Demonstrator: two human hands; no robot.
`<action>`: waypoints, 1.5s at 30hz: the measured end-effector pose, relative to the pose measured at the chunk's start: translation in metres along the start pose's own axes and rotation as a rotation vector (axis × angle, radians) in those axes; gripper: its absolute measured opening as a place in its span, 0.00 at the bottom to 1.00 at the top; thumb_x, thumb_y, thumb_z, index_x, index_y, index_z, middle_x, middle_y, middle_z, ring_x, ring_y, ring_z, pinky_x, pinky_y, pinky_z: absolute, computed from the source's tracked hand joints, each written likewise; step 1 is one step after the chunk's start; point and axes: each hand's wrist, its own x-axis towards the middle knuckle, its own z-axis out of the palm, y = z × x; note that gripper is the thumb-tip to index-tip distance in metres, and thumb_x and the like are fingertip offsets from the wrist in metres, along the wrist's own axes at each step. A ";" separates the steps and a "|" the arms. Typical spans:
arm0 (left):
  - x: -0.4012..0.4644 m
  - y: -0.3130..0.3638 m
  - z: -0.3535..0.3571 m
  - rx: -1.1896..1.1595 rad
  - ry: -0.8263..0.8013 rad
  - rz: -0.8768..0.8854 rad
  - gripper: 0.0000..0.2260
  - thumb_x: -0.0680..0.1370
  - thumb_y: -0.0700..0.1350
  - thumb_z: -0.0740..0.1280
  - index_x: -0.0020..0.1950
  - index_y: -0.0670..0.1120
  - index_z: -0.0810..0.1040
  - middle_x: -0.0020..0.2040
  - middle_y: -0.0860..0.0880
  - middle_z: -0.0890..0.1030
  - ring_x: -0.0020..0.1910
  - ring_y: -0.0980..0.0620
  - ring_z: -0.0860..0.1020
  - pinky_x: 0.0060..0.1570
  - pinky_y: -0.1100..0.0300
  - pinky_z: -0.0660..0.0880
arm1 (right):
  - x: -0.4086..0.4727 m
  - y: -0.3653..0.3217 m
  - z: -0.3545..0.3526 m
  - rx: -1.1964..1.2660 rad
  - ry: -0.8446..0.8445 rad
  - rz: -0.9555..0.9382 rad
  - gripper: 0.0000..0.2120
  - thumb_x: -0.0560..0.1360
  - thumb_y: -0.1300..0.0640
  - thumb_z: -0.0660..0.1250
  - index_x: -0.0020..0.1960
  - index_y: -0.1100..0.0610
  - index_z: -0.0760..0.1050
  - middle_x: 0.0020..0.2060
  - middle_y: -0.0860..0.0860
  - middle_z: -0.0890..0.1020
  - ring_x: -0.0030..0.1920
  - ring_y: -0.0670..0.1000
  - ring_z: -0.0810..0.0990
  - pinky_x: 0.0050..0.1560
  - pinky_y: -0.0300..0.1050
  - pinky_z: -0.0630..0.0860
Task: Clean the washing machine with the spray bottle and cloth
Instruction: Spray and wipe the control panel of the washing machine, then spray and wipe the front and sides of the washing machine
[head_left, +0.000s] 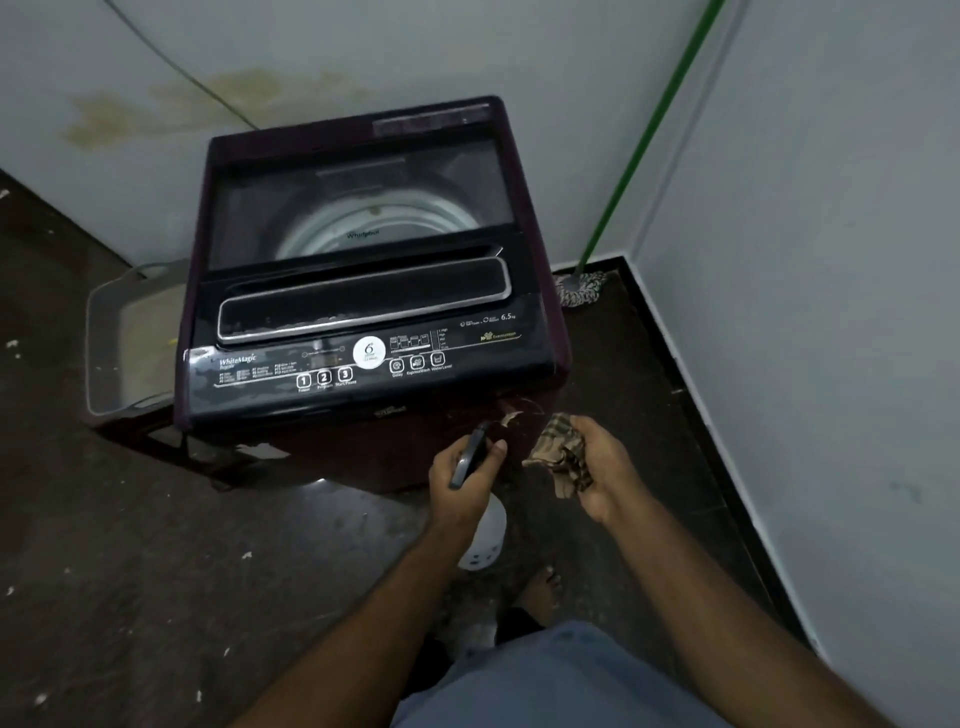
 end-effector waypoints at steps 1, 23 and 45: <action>-0.001 -0.001 0.001 -0.001 0.007 0.007 0.19 0.81 0.43 0.74 0.38 0.35 0.71 0.33 0.45 0.70 0.34 0.47 0.70 0.39 0.52 0.68 | 0.002 0.000 0.000 0.006 -0.015 0.009 0.17 0.83 0.51 0.61 0.55 0.64 0.81 0.40 0.58 0.84 0.28 0.51 0.81 0.21 0.40 0.71; -0.068 0.006 -0.060 0.085 -0.032 0.136 0.14 0.80 0.46 0.71 0.41 0.35 0.78 0.37 0.31 0.76 0.34 0.46 0.73 0.36 0.53 0.68 | -0.070 0.051 0.027 0.098 -0.154 -0.096 0.13 0.83 0.53 0.62 0.56 0.61 0.80 0.44 0.56 0.86 0.41 0.53 0.85 0.37 0.46 0.80; -0.087 0.022 -0.065 0.051 0.052 0.132 0.12 0.80 0.43 0.74 0.41 0.36 0.79 0.34 0.45 0.77 0.35 0.49 0.76 0.36 0.54 0.71 | -0.097 0.071 0.026 0.094 -0.221 -0.165 0.13 0.83 0.51 0.62 0.57 0.57 0.82 0.48 0.55 0.87 0.45 0.53 0.85 0.44 0.48 0.78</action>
